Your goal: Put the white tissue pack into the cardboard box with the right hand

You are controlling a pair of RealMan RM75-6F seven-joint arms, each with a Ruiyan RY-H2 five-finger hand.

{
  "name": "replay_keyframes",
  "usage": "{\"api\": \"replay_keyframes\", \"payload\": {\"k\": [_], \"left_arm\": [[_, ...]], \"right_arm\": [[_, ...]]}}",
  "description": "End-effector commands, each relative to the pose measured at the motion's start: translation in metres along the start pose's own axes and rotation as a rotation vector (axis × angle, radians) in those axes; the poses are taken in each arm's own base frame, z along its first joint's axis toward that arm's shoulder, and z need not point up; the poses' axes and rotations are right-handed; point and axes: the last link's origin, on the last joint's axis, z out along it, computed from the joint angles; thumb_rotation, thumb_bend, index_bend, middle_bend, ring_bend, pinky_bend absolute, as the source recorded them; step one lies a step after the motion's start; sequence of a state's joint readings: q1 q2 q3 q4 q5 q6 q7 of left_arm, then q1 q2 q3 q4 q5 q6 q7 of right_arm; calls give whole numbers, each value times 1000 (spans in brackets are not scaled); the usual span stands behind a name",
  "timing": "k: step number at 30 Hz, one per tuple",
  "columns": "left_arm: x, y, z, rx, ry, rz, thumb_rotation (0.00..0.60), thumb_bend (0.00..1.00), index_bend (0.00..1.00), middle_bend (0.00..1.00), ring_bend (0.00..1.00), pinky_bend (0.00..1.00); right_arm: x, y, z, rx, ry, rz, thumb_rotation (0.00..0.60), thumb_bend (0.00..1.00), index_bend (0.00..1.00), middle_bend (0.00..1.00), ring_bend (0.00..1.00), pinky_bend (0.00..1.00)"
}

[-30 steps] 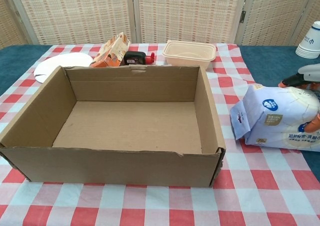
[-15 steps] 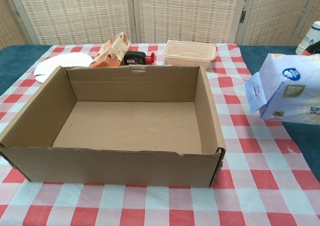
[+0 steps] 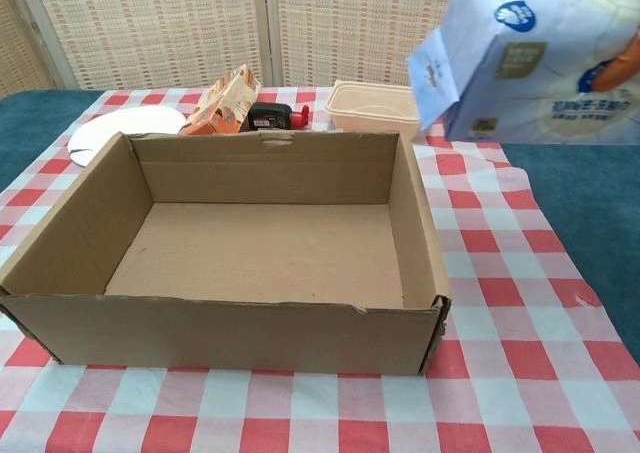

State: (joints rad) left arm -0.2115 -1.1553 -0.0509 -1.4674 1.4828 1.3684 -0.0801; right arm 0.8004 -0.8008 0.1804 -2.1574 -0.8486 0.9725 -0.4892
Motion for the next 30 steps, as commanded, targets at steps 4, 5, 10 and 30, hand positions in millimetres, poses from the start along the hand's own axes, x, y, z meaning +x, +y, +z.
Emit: {"api": "replay_keyframes", "payload": {"k": [4, 5, 10, 30], "left_arm": [[-1, 0, 0, 0, -2, 0, 600, 195, 0, 0, 0, 69], [-1, 0, 0, 2, -2, -1, 600, 194, 0, 0, 0, 68], [0, -2, 1, 8, -2, -7, 600, 197, 0, 0, 0, 68], [5, -5, -2, 0, -1, -35, 600, 197, 0, 0, 0, 69]], "right_arm": [[4, -61, 34, 132, -1, 8, 600, 0, 581, 349, 321, 490], [3, -69, 39, 145, -5, 5, 600, 0, 582, 349, 321, 490], [-1, -114, 62, 202, -14, -13, 600, 0, 586, 350, 322, 490], [-36, -219, 95, 274, -98, -10, 600, 0, 588, 355, 326, 490]]}}
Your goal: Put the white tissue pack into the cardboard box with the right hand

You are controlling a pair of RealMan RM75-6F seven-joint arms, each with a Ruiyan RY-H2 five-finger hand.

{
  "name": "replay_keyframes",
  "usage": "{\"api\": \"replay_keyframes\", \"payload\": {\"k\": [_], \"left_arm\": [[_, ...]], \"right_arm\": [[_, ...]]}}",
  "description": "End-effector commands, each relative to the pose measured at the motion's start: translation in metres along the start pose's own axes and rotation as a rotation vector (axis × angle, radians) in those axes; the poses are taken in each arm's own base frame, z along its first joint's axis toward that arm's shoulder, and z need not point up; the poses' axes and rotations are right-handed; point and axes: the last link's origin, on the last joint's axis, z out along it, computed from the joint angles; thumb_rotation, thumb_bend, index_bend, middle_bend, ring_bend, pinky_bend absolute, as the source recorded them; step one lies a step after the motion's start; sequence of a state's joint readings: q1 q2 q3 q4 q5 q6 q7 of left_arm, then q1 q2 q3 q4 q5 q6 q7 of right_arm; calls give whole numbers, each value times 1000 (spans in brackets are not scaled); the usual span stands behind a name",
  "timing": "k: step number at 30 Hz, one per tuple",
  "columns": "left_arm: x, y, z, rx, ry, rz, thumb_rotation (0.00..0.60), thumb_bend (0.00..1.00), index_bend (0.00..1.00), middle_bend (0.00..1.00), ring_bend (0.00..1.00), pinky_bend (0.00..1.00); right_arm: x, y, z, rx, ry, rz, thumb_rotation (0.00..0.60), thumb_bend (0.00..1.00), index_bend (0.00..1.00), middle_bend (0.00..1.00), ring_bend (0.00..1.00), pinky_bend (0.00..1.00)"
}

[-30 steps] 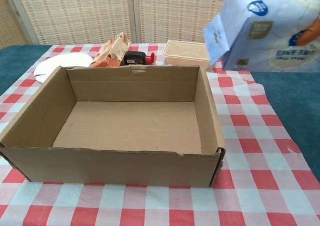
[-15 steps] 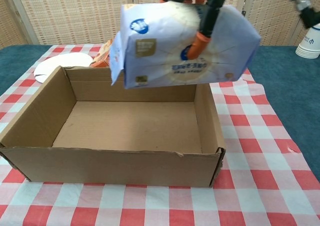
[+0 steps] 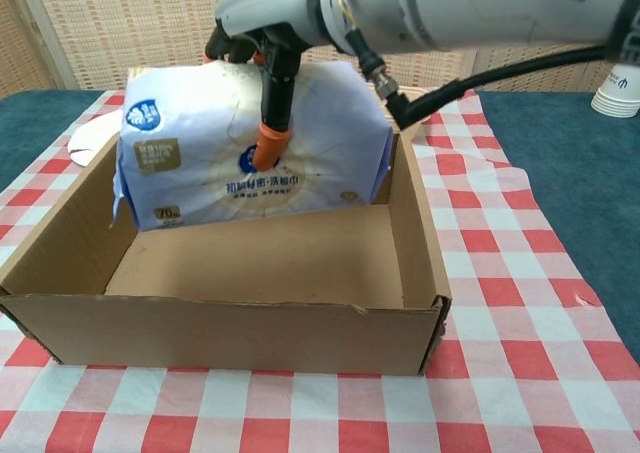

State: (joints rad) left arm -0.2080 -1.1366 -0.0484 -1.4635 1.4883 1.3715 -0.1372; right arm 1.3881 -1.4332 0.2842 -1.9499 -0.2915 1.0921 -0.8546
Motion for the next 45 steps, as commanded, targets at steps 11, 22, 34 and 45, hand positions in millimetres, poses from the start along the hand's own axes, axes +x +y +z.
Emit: {"api": "replay_keyframes", "payload": {"k": [11, 22, 34, 45], "left_arm": [[1, -2, 0, 1, -5, -12, 600, 196, 0, 0, 0, 69], [-1, 0, 1, 1, -11, -1, 600, 197, 0, 0, 0, 68], [-4, -1, 3, 5, -22, 9, 600, 198, 0, 0, 0, 69], [-12, 1, 6, 18, -38, 40, 600, 197, 0, 0, 0, 68]], "right_arm": [[-24, 2, 10, -36, -99, 60, 600, 0, 181, 206, 62, 221], [-19, 16, 5, -28, -77, 96, 600, 0, 2, 63, 0, 108], [11, 99, -88, -215, 45, 8, 600, 0, 37, 62, 0, 107], [-35, 227, -237, -511, 172, -37, 600, 0, 68, 62, 0, 108]]}}
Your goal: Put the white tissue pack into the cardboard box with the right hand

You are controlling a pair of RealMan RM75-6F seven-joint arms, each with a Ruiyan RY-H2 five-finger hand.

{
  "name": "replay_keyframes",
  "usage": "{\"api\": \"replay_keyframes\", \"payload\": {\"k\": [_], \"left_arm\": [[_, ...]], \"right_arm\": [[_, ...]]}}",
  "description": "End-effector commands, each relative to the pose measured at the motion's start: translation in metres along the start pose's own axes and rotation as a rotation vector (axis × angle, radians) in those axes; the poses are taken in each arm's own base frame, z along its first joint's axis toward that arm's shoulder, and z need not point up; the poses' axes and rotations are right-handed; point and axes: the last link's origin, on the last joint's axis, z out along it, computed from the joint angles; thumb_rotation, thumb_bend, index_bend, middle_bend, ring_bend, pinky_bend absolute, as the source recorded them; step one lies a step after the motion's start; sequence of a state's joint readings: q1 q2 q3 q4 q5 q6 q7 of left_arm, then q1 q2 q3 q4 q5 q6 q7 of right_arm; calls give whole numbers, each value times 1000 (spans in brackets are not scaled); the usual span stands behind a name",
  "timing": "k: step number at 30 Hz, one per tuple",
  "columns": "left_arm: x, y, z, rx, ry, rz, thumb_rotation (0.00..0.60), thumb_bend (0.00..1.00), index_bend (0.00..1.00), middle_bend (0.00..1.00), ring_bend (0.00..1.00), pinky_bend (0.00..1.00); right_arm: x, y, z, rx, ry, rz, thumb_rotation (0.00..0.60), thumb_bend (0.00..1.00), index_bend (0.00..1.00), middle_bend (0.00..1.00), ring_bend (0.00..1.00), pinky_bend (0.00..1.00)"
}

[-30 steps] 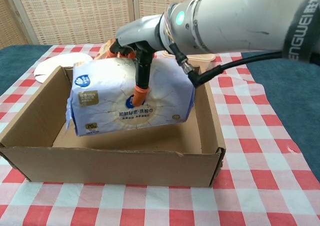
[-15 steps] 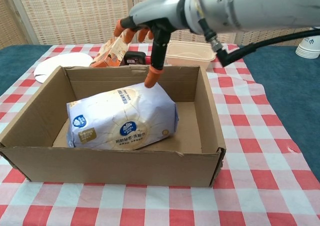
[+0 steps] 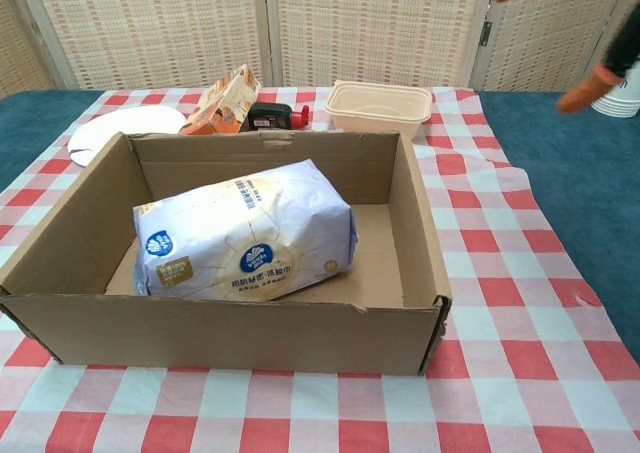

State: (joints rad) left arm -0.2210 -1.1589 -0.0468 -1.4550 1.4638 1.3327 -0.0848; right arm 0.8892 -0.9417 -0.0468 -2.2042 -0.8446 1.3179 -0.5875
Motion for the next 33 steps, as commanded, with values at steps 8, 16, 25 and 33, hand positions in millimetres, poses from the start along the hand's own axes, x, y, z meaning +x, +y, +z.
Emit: {"api": "replay_keyframes", "payload": {"k": [8, 16, 25, 33], "left_arm": [[-5, 1, 4, 14, -3, 26, 600, 197, 0, 0, 0, 68], [-2, 0, 3, 19, 20, 36, 600, 196, 0, 0, 0, 68], [-4, 0, 3, 21, 23, 55, 600, 197, 0, 0, 0, 69], [-5, 4, 4, 10, 17, 55, 600, 197, 0, 0, 0, 69]], "right_arm": [[-60, 148, -104, -253, 71, 12, 600, 0, 70, 62, 0, 108], [-104, 157, -115, -172, 233, 20, 600, 0, 53, 61, 0, 100], [-133, 163, -110, -176, 201, 42, 600, 0, 0, 52, 0, 64], [-132, 168, -112, -180, 205, 47, 600, 0, 0, 52, 0, 50]]}}
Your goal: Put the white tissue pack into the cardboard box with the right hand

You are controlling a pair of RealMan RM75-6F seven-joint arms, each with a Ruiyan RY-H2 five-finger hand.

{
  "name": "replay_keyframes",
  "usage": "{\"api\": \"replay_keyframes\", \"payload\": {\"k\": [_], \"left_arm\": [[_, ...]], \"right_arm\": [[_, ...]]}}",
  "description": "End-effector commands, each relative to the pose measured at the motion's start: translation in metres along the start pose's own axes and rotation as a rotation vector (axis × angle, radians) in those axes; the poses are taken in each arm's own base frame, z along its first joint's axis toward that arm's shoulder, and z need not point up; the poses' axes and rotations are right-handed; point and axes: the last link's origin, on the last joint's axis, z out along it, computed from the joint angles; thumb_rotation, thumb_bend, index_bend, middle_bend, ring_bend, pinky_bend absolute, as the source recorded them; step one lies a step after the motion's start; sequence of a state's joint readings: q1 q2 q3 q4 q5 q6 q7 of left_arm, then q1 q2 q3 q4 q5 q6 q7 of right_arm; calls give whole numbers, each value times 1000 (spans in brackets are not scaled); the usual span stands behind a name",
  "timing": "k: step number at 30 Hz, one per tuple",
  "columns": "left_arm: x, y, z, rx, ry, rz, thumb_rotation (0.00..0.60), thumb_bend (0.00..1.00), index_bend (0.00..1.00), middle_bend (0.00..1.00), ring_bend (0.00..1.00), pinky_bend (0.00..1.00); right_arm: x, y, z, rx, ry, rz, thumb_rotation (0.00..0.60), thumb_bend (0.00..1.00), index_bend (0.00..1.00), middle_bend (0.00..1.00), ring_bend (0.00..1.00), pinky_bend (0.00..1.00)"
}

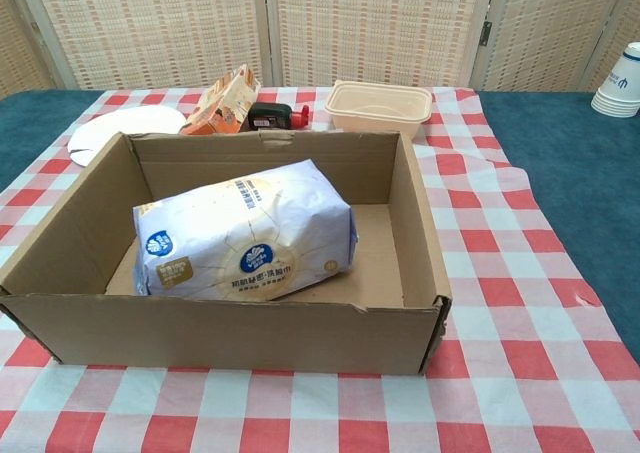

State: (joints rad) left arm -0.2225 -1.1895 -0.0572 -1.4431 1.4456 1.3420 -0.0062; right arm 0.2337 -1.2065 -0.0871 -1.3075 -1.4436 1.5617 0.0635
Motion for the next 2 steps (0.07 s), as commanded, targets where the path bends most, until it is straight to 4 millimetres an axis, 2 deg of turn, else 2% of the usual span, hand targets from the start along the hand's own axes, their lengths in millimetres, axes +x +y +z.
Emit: {"api": "replay_keyframes", "payload": {"k": [1, 2], "left_arm": [[-1, 2, 0, -5, -2, 1, 600, 197, 0, 0, 0, 69], [-1, 2, 0, -6, -3, 1, 600, 197, 0, 0, 0, 69]], "right_arm": [[0, 1, 0, 0, -1, 4, 600, 0, 0, 52, 0, 50], [0, 1, 0, 1, -1, 6, 600, 0, 0, 52, 0, 50]]}}
